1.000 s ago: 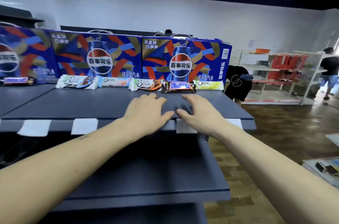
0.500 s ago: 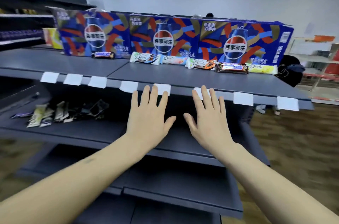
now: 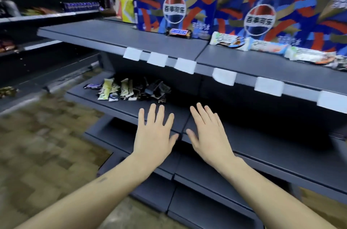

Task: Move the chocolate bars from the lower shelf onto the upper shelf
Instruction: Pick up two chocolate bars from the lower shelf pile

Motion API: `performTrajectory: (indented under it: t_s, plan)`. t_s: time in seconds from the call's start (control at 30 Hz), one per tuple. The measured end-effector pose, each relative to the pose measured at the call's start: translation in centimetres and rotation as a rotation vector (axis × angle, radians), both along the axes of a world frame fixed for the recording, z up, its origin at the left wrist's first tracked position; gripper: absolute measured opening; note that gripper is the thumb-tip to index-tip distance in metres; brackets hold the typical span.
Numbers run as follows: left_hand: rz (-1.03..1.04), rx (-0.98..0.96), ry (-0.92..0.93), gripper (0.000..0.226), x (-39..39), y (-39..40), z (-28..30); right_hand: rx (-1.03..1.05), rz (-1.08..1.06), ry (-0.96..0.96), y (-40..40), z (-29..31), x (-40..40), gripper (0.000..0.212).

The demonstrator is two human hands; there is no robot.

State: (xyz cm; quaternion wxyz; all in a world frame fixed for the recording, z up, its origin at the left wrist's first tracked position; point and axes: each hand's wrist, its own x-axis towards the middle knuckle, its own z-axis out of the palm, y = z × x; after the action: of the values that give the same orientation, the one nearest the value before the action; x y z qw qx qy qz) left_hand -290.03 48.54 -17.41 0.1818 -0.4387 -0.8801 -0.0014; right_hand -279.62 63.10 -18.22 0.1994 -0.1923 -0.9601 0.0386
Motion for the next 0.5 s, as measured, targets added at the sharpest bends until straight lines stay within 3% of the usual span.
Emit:
performTrajectory:
  t_s: [0.23, 0.5]
  plan:
    - [-0.035, -0.068, -0.079, 0.060, -10.8, -2.0, -3.6, -0.166, -0.022, -0.073, -2.3, -3.8, -11.7, 0.066]
    - [-0.135, -0.135, -0.200, 0.060, -20.4, 2.9, -9.0, -0.365, -0.138, -0.119, 0.1, -10.0, -21.1, 0.064]
